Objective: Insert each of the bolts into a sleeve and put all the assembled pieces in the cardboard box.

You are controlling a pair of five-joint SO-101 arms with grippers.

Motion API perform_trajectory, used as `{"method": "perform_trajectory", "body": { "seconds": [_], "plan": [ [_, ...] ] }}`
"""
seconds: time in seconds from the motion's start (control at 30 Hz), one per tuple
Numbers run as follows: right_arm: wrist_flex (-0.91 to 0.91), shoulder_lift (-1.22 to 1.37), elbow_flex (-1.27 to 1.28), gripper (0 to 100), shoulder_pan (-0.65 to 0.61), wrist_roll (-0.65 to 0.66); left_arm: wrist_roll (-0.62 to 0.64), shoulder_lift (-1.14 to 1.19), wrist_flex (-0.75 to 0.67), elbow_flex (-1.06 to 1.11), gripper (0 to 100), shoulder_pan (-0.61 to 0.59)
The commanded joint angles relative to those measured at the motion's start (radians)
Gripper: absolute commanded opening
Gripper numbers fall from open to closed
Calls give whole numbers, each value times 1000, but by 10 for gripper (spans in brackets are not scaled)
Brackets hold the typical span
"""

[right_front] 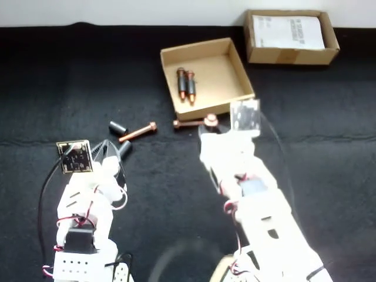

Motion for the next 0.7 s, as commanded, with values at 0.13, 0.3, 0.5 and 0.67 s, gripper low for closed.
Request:
{"method": "perform_trajectory", "body": {
  "seconds": [0.13,0.3,0.5,0.67],
  "plan": [
    [185,110,-386,7,5,-12,-3,-12,210,19,9,25],
    [246,274,-584,7,5,-12,-3,-8,239,19,9,74],
    [375,519,-908,7,5,-14,-3,-8,270,19,9,70],
    [489,774,-1242,7,5,-14,-3,-8,270,19,9,67]
  ]
}}
